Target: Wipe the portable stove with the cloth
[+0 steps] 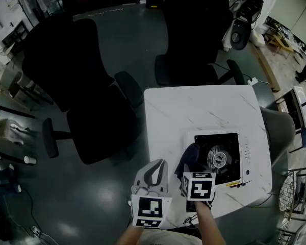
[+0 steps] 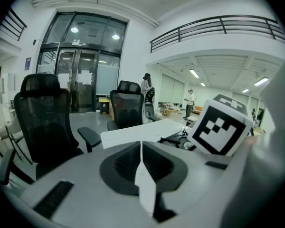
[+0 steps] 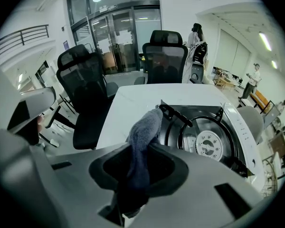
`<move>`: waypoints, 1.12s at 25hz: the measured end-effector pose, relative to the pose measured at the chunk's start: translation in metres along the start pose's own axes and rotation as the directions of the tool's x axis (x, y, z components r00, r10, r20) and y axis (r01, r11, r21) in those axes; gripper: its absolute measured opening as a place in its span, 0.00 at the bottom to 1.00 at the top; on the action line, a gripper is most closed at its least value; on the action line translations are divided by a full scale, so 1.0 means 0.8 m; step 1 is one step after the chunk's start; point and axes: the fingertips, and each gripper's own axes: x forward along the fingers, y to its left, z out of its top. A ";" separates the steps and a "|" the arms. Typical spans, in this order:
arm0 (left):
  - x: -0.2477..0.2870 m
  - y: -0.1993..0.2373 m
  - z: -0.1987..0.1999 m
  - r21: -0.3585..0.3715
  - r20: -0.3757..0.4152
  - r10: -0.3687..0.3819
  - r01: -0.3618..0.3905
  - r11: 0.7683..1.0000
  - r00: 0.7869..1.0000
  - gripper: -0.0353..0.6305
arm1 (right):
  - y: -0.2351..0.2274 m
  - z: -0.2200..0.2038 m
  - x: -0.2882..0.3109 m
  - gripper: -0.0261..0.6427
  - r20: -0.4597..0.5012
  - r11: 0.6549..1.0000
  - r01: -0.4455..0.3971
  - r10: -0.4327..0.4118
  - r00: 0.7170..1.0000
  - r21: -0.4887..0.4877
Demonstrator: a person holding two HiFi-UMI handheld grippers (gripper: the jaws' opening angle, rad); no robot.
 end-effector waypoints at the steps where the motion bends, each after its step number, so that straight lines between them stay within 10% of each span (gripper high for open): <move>1: 0.001 0.001 0.000 -0.001 -0.002 0.002 -0.002 1.000 1.000 0.09 | 0.000 0.003 0.002 0.18 -0.002 1.000 -0.003 0.003 1.000 -0.002; 28: 0.030 -0.008 0.007 -0.011 -0.019 0.031 -0.031 0.999 0.999 0.09 | -0.013 0.083 0.050 0.18 -0.008 0.990 -0.070 0.070 0.998 -0.119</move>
